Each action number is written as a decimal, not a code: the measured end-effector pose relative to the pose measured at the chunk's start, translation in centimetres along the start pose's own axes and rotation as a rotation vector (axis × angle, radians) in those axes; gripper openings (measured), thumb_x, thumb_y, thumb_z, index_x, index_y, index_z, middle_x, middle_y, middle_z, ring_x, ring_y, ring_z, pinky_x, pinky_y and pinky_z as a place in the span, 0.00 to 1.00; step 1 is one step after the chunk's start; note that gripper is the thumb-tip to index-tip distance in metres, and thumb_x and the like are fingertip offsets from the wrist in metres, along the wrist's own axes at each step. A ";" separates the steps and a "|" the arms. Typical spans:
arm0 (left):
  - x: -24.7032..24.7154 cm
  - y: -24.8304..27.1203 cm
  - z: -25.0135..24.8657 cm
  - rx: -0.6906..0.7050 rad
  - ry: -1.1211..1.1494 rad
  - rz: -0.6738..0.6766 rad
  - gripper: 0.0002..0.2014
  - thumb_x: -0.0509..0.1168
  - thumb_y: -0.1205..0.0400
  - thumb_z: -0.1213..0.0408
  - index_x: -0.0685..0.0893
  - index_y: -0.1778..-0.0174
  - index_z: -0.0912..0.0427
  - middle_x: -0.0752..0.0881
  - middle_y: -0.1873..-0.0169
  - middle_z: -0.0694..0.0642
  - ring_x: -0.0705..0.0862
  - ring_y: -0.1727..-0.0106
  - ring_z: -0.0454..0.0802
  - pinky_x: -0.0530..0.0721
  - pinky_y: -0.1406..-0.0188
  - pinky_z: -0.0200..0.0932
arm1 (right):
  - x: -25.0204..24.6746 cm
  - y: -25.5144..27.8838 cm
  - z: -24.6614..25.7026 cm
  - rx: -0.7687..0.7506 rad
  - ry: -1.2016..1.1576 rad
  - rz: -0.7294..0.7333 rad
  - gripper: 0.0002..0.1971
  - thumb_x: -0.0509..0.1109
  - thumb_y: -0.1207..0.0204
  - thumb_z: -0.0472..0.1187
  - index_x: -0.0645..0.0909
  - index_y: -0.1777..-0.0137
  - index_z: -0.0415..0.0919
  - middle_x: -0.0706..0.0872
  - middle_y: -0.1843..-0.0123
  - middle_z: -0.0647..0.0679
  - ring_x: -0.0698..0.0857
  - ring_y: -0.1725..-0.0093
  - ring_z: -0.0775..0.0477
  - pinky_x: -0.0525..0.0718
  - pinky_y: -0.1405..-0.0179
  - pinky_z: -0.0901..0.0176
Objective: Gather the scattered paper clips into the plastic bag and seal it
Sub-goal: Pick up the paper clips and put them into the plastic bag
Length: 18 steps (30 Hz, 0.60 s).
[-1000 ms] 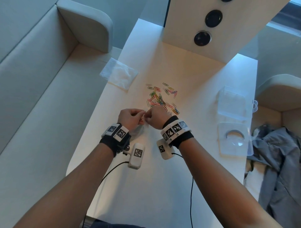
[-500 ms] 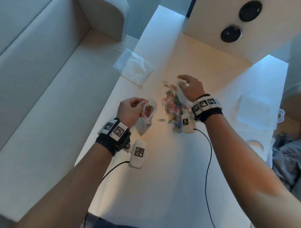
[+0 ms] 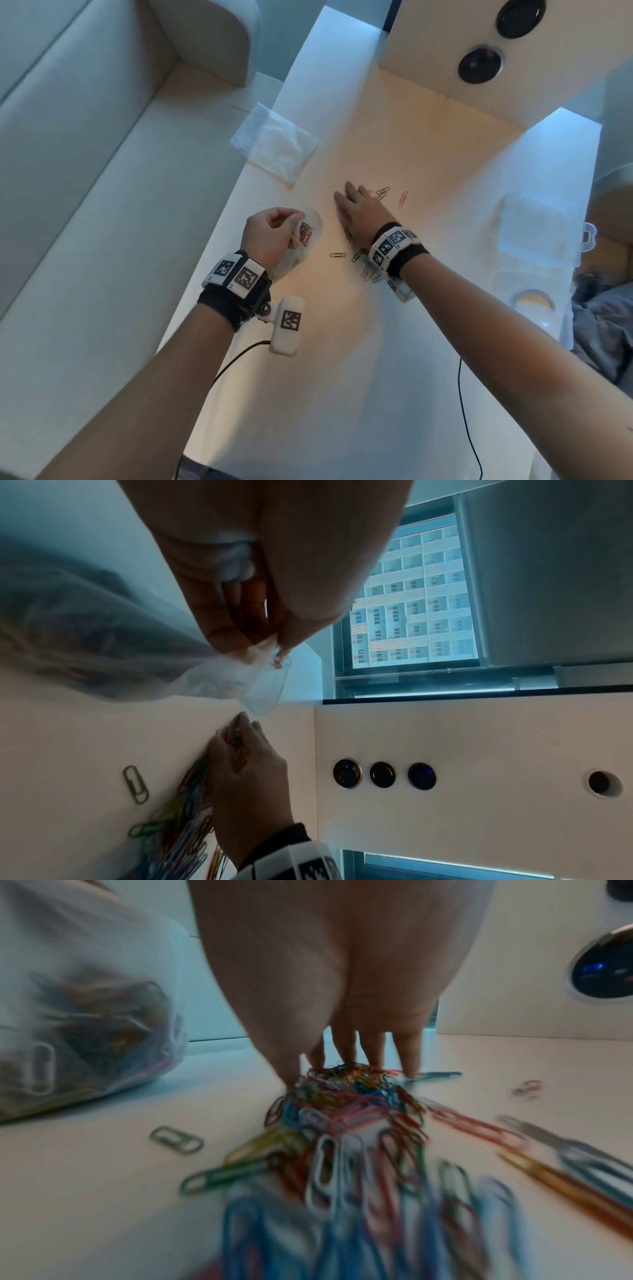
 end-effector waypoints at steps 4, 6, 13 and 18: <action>1.0 0.9 0.9 -0.040 -0.039 0.027 0.06 0.69 0.19 0.63 0.90 0.51 0.59 0.92 0.55 0.56 0.91 0.53 0.50 0.89 0.48 0.48 | -0.3 1.2 -0.7 -0.048 -0.043 -0.145 0.11 0.64 0.20 0.32 0.84 0.40 0.33 0.85 0.43 0.38 0.85 0.46 0.35 0.84 0.46 0.49; 1.5 1.4 1.3 -0.050 -0.057 0.039 0.06 0.69 0.19 0.63 0.90 0.51 0.59 0.92 0.56 0.55 0.91 0.54 0.50 0.90 0.49 0.50 | -1.1 1.9 -1.1 0.046 -0.156 -0.195 0.11 0.66 0.22 0.31 0.88 0.45 0.34 0.89 0.49 0.38 0.87 0.50 0.37 0.85 0.47 0.51; 2.5 2.0 1.3 -0.069 -0.126 0.051 0.04 0.71 0.20 0.60 0.90 0.56 0.55 0.92 0.60 0.54 0.91 0.59 0.51 0.91 0.51 0.53 | -1.8 6.1 -3.8 0.796 -1.349 -0.386 0.15 0.81 0.30 0.39 0.90 0.44 0.36 0.92 0.53 0.44 0.90 0.56 0.47 0.89 0.47 0.56; 4.3 2.5 0.4 -0.091 -0.171 0.082 0.04 0.71 0.20 0.60 0.90 0.57 0.54 0.92 0.63 0.55 0.89 0.66 0.53 0.91 0.54 0.53 | -3.7 9.8 -1.0 0.719 -2.225 -0.297 0.14 0.69 0.21 0.27 0.79 0.37 0.24 0.88 0.47 0.33 0.90 0.51 0.41 0.91 0.58 0.59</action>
Point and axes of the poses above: each hand's wrist, its own y-axis away from the middle knuckle, its own x-axis out of the palm, z = x × y, the point moved 1 cm from there along -y, towards the middle knuckle
